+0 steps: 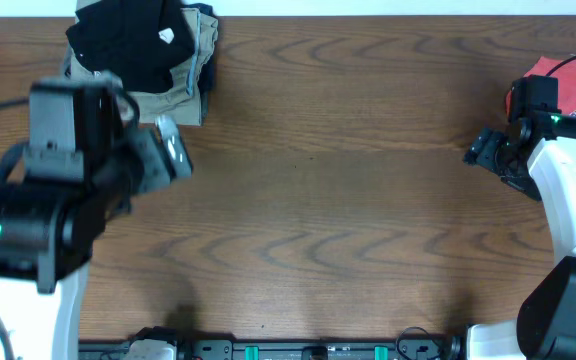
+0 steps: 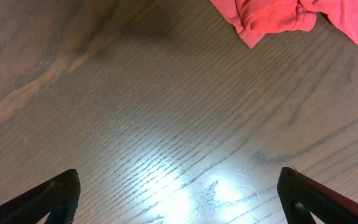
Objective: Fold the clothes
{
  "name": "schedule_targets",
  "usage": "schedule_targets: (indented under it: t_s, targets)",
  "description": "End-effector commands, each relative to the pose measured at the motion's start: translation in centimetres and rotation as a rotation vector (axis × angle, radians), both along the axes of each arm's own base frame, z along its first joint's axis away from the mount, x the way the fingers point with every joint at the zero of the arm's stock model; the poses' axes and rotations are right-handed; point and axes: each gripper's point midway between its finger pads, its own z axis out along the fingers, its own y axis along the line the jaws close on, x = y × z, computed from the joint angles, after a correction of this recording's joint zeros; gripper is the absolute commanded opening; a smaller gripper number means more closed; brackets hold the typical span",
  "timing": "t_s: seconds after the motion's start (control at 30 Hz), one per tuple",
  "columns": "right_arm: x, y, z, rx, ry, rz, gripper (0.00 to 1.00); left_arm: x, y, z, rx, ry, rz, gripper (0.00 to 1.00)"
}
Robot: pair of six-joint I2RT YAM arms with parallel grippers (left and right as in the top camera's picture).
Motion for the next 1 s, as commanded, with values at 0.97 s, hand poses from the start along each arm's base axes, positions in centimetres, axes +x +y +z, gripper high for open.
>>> schedule_targets:
  t_s: [0.97]
  targets:
    - [0.1,-0.4,0.7,-0.021,-0.017,-0.004,0.99,-5.0,0.3,-6.5,0.048,-0.016,-0.105,0.98]
